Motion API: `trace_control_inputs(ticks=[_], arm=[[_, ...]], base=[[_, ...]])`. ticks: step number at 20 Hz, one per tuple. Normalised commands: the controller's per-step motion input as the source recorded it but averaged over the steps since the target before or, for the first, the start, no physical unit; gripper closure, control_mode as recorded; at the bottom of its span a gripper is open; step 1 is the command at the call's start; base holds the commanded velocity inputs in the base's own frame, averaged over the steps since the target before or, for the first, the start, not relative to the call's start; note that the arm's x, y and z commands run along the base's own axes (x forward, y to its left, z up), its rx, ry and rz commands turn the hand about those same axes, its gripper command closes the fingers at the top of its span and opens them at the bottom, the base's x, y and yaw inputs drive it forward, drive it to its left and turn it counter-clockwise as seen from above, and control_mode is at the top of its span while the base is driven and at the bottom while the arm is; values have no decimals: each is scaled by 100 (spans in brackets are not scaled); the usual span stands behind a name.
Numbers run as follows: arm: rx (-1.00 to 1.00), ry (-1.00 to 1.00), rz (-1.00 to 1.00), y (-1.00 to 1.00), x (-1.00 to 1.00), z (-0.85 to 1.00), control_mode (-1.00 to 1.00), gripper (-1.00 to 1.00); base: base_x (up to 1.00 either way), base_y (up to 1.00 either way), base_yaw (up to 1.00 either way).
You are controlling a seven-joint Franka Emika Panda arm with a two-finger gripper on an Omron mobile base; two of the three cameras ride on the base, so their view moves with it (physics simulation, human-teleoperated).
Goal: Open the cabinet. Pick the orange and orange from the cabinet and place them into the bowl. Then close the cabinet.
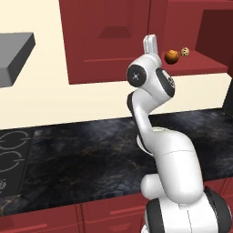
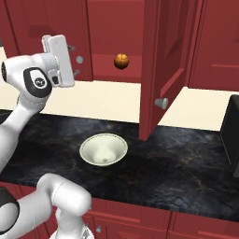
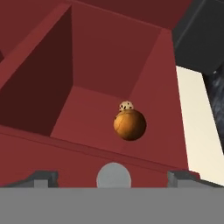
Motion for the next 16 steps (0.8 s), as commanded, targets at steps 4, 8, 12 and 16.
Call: trace_control_inputs(ticks=[4, 8, 12, 16], arm=[[0, 0, 0, 0, 40, 0, -100, -100], [0, 0, 0, 0, 29, -7, -100, -100], [0, 0, 0, 0, 24, -23, -100, -100], [0, 0, 0, 0, 24, -38, -100, -100]], base=[[0, 0, 0], [0, 0, 0], [0, 0, 0], [0, 0, 0]])
